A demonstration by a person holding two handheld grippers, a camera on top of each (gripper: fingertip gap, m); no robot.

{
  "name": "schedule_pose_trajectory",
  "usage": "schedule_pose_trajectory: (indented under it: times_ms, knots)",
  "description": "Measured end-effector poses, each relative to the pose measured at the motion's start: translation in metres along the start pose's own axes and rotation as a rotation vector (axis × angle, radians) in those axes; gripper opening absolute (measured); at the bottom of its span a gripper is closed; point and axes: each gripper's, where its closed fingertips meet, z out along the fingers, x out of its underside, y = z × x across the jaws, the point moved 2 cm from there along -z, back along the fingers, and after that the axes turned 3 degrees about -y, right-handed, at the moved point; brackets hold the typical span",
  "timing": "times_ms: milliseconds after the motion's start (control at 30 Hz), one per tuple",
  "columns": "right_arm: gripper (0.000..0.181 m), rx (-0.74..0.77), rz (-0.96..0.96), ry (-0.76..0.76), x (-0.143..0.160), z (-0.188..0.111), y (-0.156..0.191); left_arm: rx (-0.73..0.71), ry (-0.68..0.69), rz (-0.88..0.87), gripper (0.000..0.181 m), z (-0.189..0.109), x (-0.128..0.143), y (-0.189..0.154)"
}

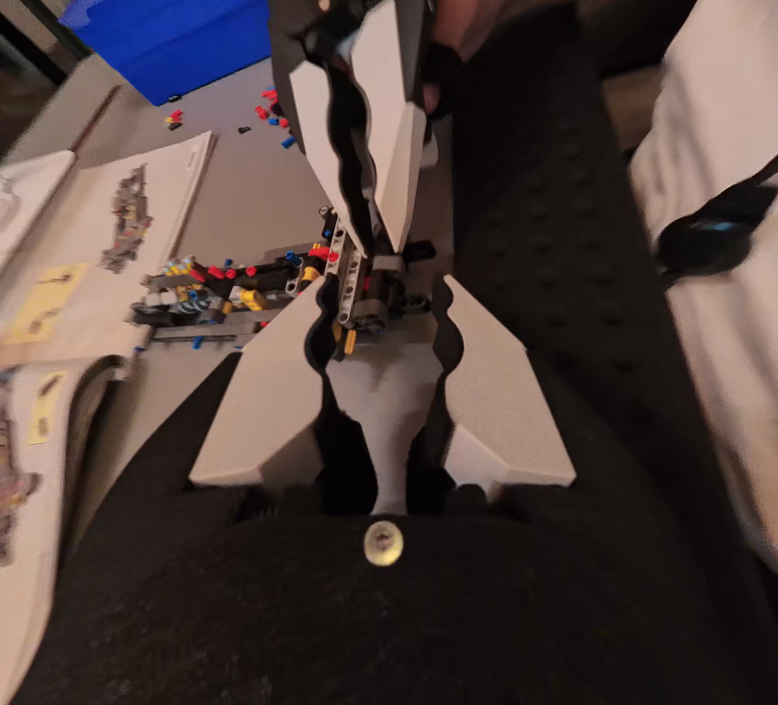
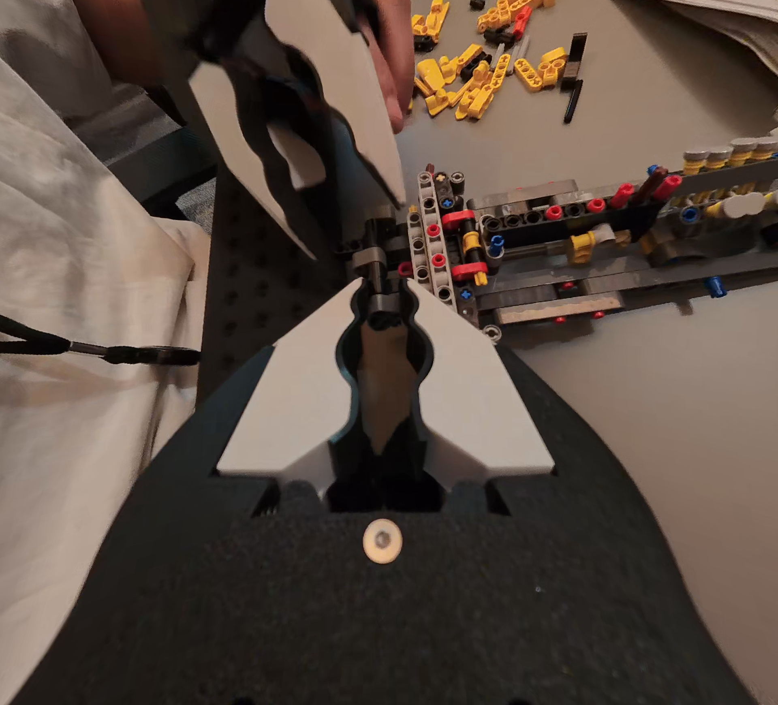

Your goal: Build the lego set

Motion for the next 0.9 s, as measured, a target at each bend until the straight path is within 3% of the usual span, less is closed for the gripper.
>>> schedule_pose_trajectory:
  times_ms: [100,367,533,633,900]
  knots:
    - [0.013,0.010,-0.017,0.010,0.006,0.007,0.000,0.099,-0.018,-0.075,0.039,0.001,-0.003,-0.002]
    - [0.013,0.061,-0.056,0.040,0.013,0.014,-0.001,0.211,0.132,0.188,0.014,0.025,0.023,-0.005]
    - [0.007,0.140,-0.200,-0.012,0.004,0.011,0.005,0.213,0.100,0.175,0.014,0.032,0.025,-0.007]
    - [0.013,0.135,-0.204,0.093,0.016,0.014,0.003,0.217,0.089,0.146,0.014,0.032,0.025,-0.007]
    - [0.007,0.138,-0.264,0.076,0.017,0.014,0.005,0.187,0.053,0.191,0.014,0.030,0.026,-0.010]
